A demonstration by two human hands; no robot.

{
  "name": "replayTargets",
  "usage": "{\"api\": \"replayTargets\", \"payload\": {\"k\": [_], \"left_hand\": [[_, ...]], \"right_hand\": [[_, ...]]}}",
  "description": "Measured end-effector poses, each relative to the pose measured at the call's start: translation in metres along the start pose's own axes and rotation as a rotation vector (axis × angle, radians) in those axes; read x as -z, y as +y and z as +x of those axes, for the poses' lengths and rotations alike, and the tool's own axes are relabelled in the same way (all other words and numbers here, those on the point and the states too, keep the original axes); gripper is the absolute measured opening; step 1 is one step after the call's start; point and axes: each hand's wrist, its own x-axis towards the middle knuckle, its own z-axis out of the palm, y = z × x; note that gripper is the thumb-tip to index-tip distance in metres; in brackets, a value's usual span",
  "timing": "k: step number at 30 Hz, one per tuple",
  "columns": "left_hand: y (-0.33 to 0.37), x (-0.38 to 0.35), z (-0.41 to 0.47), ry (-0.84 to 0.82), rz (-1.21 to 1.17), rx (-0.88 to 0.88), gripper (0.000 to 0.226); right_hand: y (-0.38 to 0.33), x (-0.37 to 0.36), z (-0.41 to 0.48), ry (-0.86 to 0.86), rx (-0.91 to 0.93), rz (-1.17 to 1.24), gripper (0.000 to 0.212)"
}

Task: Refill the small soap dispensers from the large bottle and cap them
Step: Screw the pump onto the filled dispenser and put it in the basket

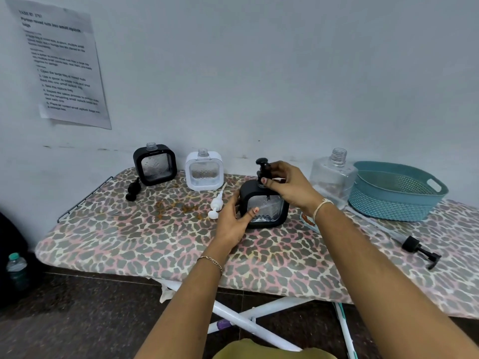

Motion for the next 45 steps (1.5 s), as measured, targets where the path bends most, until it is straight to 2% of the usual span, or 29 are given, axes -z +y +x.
{"api": "replayTargets", "payload": {"k": [2,8,10,13,14,17,19,21,23,24,27,29,36,39,43,45], "left_hand": [[0.002,0.000,0.000,-0.006,0.020,-0.012,0.065],[0.000,0.002,0.000,-0.031,0.040,-0.004,0.062],[0.001,0.003,0.001,-0.035,0.054,0.001,0.063],[0.003,0.004,0.002,-0.050,0.060,0.009,0.062],[0.003,0.004,0.002,-0.055,0.065,0.010,0.062],[0.005,0.005,0.002,-0.064,0.076,0.017,0.063],[0.005,0.005,0.003,-0.066,0.075,0.021,0.063],[0.007,0.005,0.002,-0.069,0.093,0.020,0.062],[0.007,0.006,0.003,-0.072,0.087,0.020,0.062],[0.007,0.006,0.003,-0.074,0.079,0.023,0.062],[0.006,0.006,0.003,-0.079,0.062,0.019,0.063],[0.005,0.007,0.002,-0.082,0.045,0.018,0.063],[0.007,0.005,0.000,-0.084,0.013,0.023,0.060],[0.008,0.004,0.000,-0.060,0.042,0.033,0.062],[0.010,0.002,0.000,-0.020,0.131,0.021,0.063],[0.012,0.001,-0.001,-0.009,0.154,0.012,0.062]], "right_hand": [[0.006,0.001,-0.004,0.069,-0.018,0.038,0.035],[0.011,-0.003,-0.006,0.406,-0.050,0.111,0.024],[0.009,-0.007,-0.006,0.330,-0.062,0.150,0.014],[0.004,-0.016,-0.010,0.163,-0.048,0.240,0.034],[0.003,-0.019,-0.012,0.205,-0.046,0.245,0.034],[0.004,-0.021,-0.014,0.487,-0.059,0.195,0.020],[0.004,-0.021,-0.014,0.549,-0.061,0.111,0.020],[0.002,-0.022,-0.014,0.416,-0.063,0.060,0.030],[0.001,-0.027,-0.015,0.230,-0.075,0.142,0.041],[0.003,-0.029,-0.015,0.200,-0.061,0.143,0.042],[0.007,-0.031,-0.018,0.333,-0.015,0.031,0.036],[0.008,-0.030,-0.018,0.392,-0.012,0.058,0.035],[0.007,-0.025,-0.014,0.192,-0.064,0.038,0.038],[0.011,-0.031,-0.011,0.328,-0.067,-0.071,0.037],[0.001,-0.040,-0.012,0.572,-0.131,-0.362,0.032],[-0.008,-0.044,-0.016,0.626,-0.163,-0.431,0.032]]}}
